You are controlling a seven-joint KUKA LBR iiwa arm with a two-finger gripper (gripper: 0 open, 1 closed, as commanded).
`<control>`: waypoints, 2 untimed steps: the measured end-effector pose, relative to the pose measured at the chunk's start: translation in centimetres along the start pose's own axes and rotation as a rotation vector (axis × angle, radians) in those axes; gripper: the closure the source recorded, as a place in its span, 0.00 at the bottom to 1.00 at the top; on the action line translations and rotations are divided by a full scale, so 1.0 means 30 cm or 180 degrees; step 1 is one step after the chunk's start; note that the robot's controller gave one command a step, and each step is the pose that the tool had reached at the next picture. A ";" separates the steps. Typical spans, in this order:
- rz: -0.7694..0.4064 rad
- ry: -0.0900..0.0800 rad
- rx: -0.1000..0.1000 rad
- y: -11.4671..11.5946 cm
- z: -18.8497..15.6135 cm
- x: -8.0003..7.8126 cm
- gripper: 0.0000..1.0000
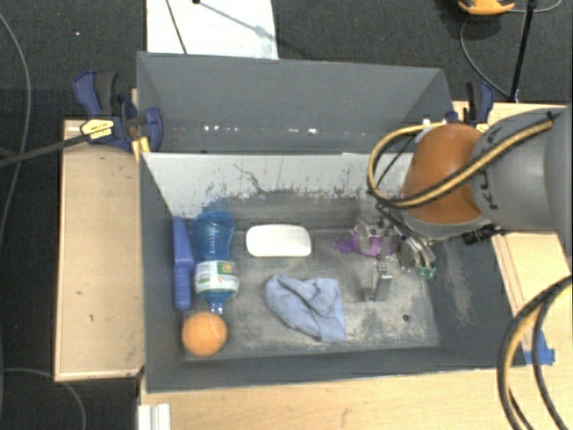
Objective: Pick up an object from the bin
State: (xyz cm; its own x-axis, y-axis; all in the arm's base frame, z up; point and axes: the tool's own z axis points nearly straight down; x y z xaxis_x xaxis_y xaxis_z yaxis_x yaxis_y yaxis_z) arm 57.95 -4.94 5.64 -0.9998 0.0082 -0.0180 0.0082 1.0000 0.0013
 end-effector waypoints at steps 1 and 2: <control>0.0051 0.0032 0.0001 0.159 -0.079 0.174 0.00; -0.0099 0.0030 -0.0005 0.271 -0.075 0.160 0.00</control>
Offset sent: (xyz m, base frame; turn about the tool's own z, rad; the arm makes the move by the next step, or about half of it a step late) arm -0.0092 0.1013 0.0168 -0.0744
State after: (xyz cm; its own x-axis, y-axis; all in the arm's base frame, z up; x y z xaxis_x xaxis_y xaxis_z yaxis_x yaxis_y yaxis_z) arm 53.18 3.21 7.80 -0.9997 -0.0228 -0.0085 -0.0229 0.9997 0.0023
